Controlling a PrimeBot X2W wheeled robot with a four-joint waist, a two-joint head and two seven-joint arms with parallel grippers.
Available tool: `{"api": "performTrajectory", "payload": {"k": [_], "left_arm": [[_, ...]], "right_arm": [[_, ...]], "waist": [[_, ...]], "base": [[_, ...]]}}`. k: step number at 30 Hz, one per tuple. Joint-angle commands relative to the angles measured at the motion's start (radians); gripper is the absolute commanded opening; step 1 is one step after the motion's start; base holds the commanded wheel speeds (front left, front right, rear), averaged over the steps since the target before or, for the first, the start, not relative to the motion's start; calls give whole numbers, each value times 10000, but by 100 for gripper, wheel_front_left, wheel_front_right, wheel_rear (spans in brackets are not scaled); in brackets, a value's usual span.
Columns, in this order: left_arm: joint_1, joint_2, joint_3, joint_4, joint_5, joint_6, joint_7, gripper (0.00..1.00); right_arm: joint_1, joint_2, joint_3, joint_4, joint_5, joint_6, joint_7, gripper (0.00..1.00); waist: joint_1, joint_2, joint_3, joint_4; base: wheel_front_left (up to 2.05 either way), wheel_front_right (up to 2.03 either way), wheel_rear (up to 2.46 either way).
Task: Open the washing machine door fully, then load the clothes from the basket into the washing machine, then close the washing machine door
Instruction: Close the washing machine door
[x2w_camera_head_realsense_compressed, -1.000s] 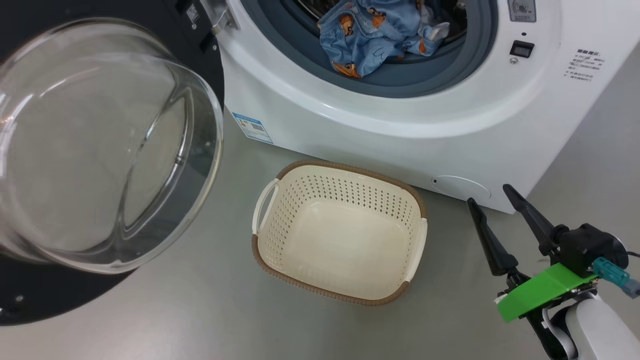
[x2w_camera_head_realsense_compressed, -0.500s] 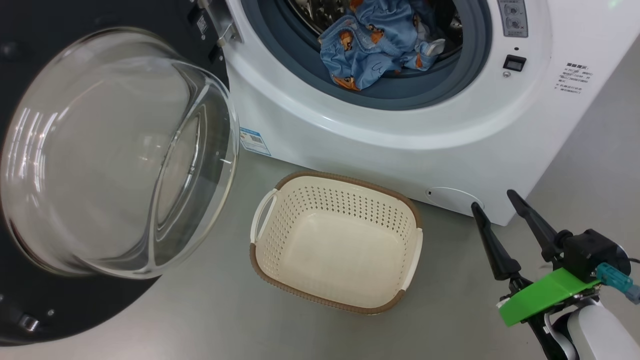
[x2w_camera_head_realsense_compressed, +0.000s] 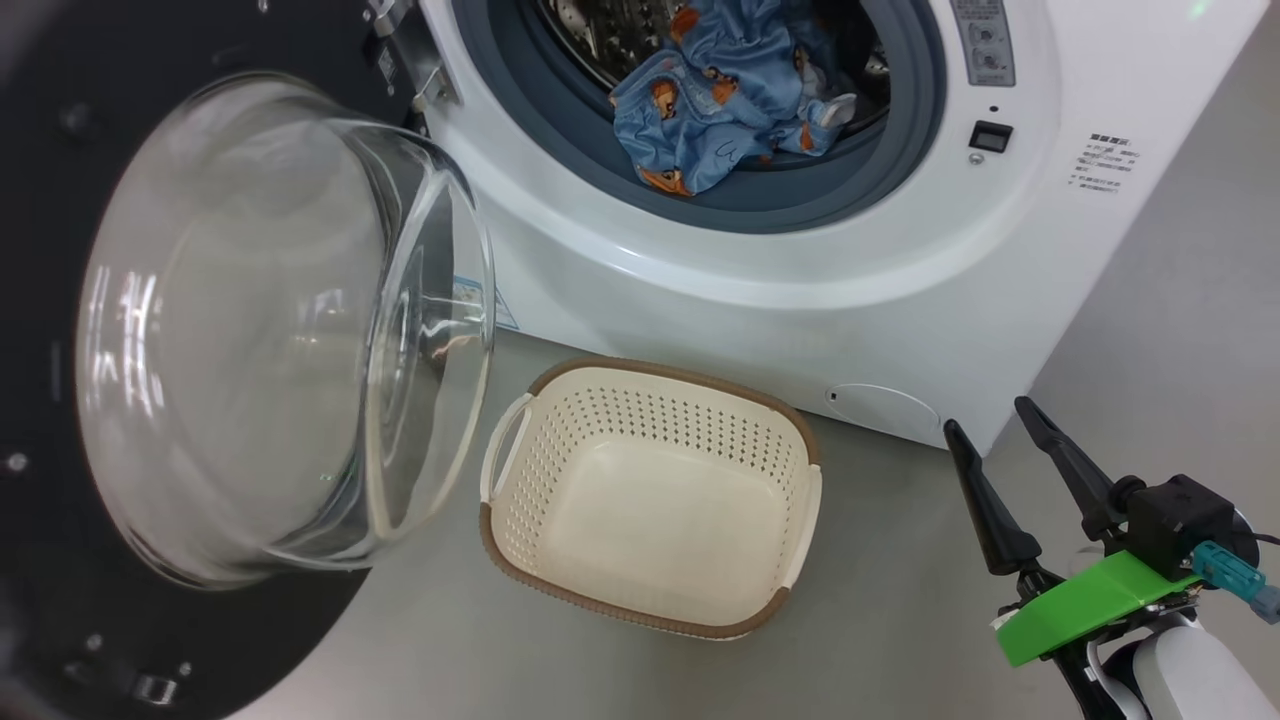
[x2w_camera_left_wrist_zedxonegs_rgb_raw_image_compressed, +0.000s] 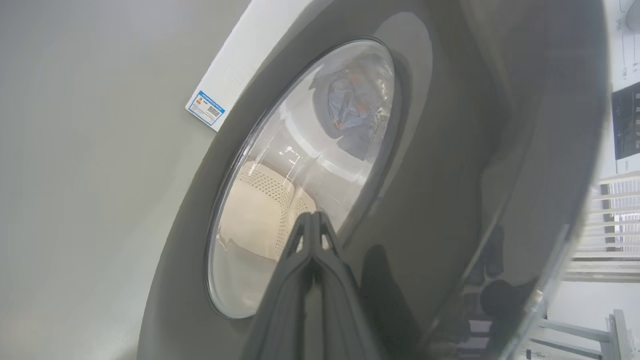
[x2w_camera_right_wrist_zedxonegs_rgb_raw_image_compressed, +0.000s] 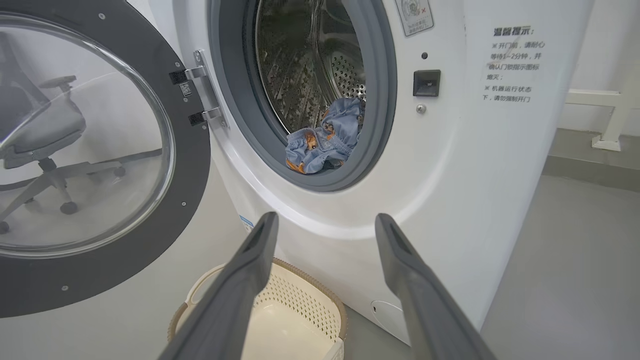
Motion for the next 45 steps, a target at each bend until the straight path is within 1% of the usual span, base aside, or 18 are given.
{"api": "performTrajectory", "payload": {"k": [1,10,15,22,34,45], "left_arm": [[1,504,306,-568,-144,-29,195,0],[91,289,187,-1762,-472,-29,632,0],[166,159,23,-2597,-473,-29,795,0],[150,-103,-169,-3381,-471,-29,849,0],[-291,-694,-549,-3788,-233,-29,574,0],[-723,-927,-712,-3775,84,-29,306,0]], "right_arm": [[113,19,118,-287,-65,14,-76,100],[279,111,-24,-361,-79,14,-76,100],[317,231,-35,-373,-90,14,-76,100],[341,375,-89,-406,-102,14,-76,100],[341,546,-243,-505,-152,14,-76,100],[311,749,-411,-624,-216,14,-76,100]], "waist": [[0,-1,-87,-100],[0,-1,-194,-361],[0,-1,-257,-652],[0,-1,-299,-1119],[0,-1,-244,-2108],[0,-1,-18,-3099]], "base": [[0,0,0],[0,0,0],[0,0,0],[0,0,0],[0,0,0],[0,0,0]]}}
